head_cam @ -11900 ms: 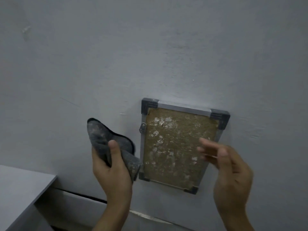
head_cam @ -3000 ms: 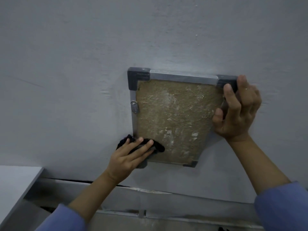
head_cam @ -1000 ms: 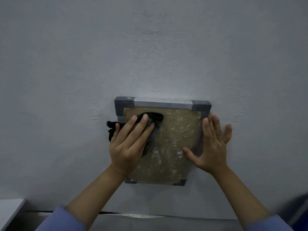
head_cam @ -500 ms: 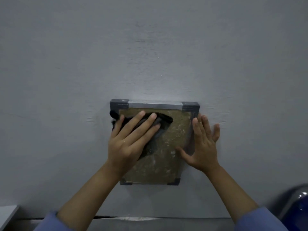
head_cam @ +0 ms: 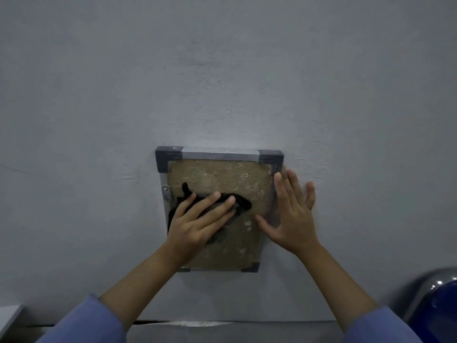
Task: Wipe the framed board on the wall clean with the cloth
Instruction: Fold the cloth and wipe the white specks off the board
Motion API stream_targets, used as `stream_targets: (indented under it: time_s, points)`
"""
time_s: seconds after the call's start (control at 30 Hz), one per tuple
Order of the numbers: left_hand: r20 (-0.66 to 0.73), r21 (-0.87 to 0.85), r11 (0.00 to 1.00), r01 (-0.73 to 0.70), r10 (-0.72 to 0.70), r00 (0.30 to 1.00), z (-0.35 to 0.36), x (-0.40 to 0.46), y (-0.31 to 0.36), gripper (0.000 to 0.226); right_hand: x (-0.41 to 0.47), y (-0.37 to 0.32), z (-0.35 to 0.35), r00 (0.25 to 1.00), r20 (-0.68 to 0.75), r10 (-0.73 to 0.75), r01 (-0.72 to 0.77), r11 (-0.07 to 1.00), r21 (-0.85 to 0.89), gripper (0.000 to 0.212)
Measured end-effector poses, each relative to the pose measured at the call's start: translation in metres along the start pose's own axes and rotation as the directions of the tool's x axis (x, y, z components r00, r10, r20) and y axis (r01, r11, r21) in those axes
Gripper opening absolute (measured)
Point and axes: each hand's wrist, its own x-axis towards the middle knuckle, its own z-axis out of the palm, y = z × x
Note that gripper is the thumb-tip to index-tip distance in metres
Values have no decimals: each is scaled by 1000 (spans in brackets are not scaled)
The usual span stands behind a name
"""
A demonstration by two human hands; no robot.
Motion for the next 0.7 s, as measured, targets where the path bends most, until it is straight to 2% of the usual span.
stream_targets:
  time_s: [0.13,0.3,0.43,0.57,0.7]
  points:
    - [19,-68,996,56,-55,998,-11,7,5,30,1,0,-1,1000,9,-6,6,1000,0,94]
    - [-175,-38,981,188,-192,966,-10,46,-5,25,1,-3,1,1000,-1,5,-5,1000,23,96]
    - [-183,47,986,160,-149,972,4,50,-4,32,1,-3,4,1000,-12,-5,5,1000,10,96]
    - [-232,45,982,186,-171,958,15,46,1,31,0,-2,9,999,-34,-11,13,999,32,96]
    - [-153,7,994,110,-108,982,25,39,18,30,2,0,10,999,-41,4,-1,998,70,96]
